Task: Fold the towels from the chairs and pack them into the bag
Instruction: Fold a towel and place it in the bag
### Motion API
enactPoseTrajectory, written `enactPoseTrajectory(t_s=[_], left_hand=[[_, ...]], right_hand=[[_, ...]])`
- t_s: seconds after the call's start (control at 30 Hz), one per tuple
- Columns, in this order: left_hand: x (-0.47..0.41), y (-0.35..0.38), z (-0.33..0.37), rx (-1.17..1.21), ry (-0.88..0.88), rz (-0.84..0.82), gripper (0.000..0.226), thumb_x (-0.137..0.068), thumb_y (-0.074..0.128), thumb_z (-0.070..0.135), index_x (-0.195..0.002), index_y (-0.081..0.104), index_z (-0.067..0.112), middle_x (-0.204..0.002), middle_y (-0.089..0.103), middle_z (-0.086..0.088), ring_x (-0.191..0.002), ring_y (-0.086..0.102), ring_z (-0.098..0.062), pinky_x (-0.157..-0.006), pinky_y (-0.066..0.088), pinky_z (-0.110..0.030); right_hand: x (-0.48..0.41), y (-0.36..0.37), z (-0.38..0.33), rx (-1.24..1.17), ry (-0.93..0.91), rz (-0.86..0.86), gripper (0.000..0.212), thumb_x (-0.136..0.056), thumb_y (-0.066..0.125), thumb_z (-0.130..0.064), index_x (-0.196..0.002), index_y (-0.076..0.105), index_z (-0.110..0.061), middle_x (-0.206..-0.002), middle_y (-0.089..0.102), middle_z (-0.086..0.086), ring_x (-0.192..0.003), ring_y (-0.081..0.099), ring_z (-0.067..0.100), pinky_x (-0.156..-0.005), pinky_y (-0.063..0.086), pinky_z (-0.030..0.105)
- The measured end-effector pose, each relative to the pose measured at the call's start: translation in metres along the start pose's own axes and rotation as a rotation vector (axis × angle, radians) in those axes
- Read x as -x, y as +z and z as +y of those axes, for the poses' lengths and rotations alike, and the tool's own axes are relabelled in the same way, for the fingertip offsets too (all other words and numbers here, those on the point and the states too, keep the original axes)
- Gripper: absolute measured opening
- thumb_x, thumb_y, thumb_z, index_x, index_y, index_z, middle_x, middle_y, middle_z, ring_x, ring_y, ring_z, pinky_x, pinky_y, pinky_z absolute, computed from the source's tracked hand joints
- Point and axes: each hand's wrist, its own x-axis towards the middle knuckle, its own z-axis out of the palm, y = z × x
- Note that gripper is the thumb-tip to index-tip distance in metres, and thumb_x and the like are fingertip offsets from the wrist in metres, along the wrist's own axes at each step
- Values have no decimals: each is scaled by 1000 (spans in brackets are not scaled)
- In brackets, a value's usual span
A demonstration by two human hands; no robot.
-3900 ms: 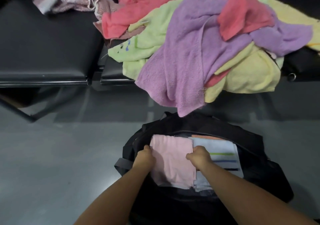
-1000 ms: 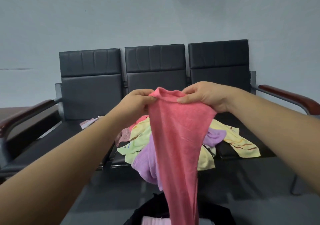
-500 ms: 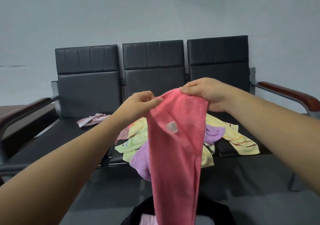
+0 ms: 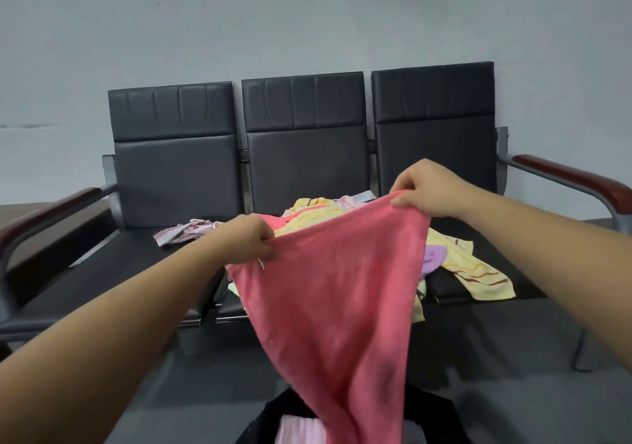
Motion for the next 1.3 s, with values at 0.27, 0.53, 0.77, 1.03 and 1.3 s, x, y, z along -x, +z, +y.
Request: enactPoseTrajectory(t_s=[0.27, 0.53, 0.77, 1.03, 1.3], left_hand=[[-3, -30, -2, 206, 63, 207, 26, -96, 66, 34, -82, 71, 13, -73, 66, 2, -76, 59, -18, -65, 44, -29], [-17, -80, -4, 179, -18, 348, 16, -98, 61, 24, -107, 73, 20, -95, 68, 0, -96, 63, -24, -74, 41, -29], [-5, -59, -7, 1300, 195, -148, 9, -97, 60, 12, -96, 66, 19, -82, 55, -9, -63, 54, -18, -57, 49, -30], [3, -61, 2, 1282, 240, -222, 24, -100, 48, -1, -97, 69, 10, -78, 66, -5, -61, 60, -13, -59, 55, -24], [14, -60, 30, 1015, 245, -133, 17, -97, 63, 1, -113, 66, -5, -103, 77, -17, -84, 77, -18, -61, 55, -15]], right_hand=[[-5, 10, 27, 270, 121, 178, 13, -101, 61, -35, -95, 64, -24, -91, 69, 2, -80, 65, 26, -75, 56, 44], [-11, -16, 2, -579, 177, 502, 8, -97, 65, -4, -95, 67, -12, -76, 69, 9, -62, 68, 19, -66, 58, 32], [-12, -6, 11, -948, 424, 443, 14, -95, 60, 11, -101, 71, 4, -89, 70, 18, -78, 73, 22, -73, 60, 26], [-1, -4, -4, -726, 301, 327, 17, -94, 69, 0, -106, 64, -10, -77, 71, 15, -54, 67, 14, -53, 55, 25], [12, 8, -53, -676, 93, 31, 32, -88, 45, 18, -83, 74, 7, -95, 73, 31, -67, 69, 19, -65, 60, 23]])
